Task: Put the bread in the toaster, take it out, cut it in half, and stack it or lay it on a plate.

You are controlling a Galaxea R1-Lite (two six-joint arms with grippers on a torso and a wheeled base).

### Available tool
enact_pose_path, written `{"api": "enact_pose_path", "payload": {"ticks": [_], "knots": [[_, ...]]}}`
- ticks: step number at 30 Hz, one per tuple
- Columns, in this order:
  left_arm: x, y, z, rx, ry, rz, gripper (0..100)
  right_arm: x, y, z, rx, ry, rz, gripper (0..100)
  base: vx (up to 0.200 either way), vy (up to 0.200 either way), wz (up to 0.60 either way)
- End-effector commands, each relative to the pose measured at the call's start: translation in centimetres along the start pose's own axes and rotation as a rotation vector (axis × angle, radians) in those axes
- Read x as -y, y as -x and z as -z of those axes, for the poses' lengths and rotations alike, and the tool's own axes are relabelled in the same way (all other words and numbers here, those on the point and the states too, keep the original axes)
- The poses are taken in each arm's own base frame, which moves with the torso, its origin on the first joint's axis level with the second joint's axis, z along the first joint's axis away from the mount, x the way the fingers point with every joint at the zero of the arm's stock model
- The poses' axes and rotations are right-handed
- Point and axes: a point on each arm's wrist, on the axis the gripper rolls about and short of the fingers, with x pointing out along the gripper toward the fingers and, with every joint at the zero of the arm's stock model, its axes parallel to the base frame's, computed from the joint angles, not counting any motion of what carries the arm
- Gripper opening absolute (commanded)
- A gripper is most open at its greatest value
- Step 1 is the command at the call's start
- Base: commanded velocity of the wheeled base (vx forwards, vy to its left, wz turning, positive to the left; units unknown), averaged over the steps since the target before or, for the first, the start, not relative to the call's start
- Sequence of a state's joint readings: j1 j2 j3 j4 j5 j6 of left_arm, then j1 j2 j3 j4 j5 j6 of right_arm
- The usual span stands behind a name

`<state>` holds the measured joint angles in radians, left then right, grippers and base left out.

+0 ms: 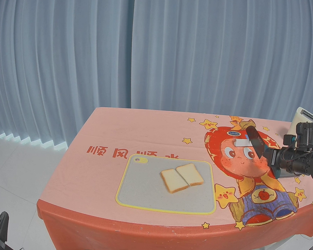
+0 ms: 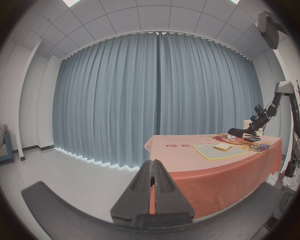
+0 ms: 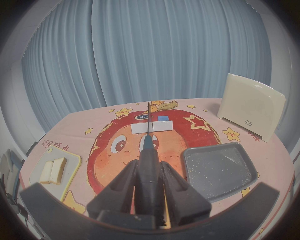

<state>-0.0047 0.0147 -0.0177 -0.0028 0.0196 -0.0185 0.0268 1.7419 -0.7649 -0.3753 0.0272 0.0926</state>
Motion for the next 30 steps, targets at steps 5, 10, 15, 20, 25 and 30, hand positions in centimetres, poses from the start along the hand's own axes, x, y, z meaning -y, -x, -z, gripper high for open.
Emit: {"api": "enact_pose_path", "payload": {"ticks": [5, 10, 15, 20, 25, 30], "knots": [[-0.01, -0.11, 0.49, -0.015, 0.0, -0.001, 0, -0.07, 0.11, 0.01, 0.002, 0.0, -0.002, 0, 0.0, 0.0, 0.0], [-0.01, -0.11, 0.49, -0.015, 0.0, -0.001, 0, 0.06, -0.11, 0.35, -0.013, 0.0, 0.001, 0, 0.0, 0.0, 0.0], [-0.01, -0.11, 0.49, -0.015, 0.0, -0.001, 0, 0.16, -0.23, 0.42, -0.018, -0.002, 0.004, 0, 0.0, 0.0, 0.0], [-0.01, -0.11, 0.49, -0.015, 0.0, -0.001, 0, 0.18, -0.27, 0.63, -0.025, -0.002, 0.005, 0, 0.0, 0.0, 0.0], [-0.01, -0.11, 0.49, -0.015, 0.0, -0.001, 0, 0.1, -0.28, 0.72, -0.029, -0.004, 0.003, 0, 0.0, 0.0, 0.0], [-0.01, -0.11, 0.49, -0.015, 0.0, -0.001, 0, 0.05, -0.28, 0.73, -0.029, -0.009, 0.0, 0, 0.0, 0.0, 0.0]]}}
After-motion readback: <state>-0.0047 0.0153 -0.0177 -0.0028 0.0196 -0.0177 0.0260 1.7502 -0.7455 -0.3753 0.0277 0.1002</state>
